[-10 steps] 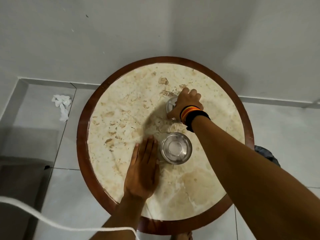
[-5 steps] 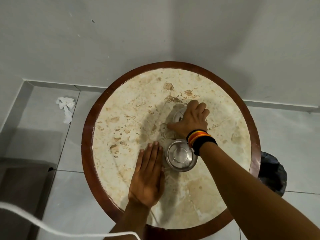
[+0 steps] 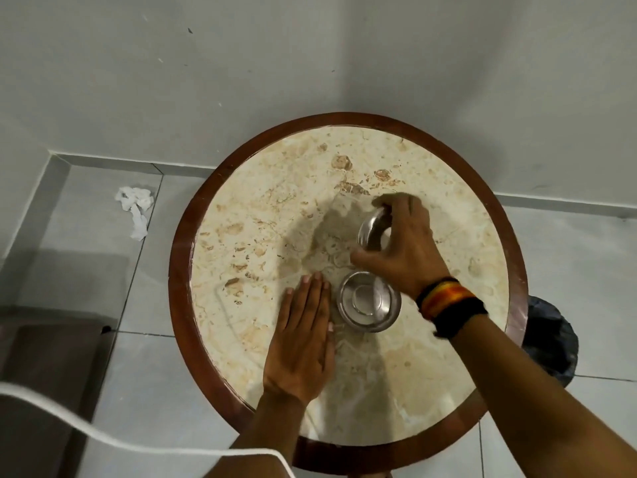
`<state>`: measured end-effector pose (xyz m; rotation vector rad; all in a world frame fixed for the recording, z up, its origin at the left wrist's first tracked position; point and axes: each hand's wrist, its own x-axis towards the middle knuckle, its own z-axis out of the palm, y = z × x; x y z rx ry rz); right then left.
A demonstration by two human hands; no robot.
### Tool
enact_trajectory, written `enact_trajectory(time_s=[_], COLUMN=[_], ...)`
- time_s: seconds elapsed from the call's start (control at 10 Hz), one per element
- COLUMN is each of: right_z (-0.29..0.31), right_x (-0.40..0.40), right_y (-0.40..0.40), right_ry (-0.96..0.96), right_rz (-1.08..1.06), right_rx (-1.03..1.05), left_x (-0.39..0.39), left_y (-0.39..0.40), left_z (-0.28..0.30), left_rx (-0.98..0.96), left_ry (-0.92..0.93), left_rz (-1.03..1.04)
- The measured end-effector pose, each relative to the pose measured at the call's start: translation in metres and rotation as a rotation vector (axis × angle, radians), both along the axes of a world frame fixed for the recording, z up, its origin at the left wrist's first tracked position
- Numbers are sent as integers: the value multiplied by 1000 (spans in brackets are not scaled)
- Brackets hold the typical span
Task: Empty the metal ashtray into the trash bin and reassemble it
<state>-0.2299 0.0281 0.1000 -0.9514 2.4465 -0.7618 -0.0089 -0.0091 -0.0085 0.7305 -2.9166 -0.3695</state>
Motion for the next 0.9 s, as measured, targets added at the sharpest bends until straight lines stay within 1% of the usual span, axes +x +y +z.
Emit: enact_trajectory(time_s=[0.1,0.2,0.4,0.6,0.7,0.8,0.9], right_z=[19,2,-23,-39,-42,-35,-16], right_x=[34,53,52,59,59,54,60], right_y=[23,32,31,40,48,49,34], right_ry=[-6,93,131,203,237,229,403], right_rz=[295,413,426,419,453,382,156], right_rx=[179,285,286,224,253,181,-6], left_x=[2,1,1,3,4,6,3], left_y=[-1,-3,-1,1,1,2,-4], left_z=[0,1,4,0,1,-1,7], left_rx=[39,69,63,65,69,89,72], left_ry=[-13,-4,14,42,49,115,194], left_rz=[-17,-8,1,-1,-5,32,113])
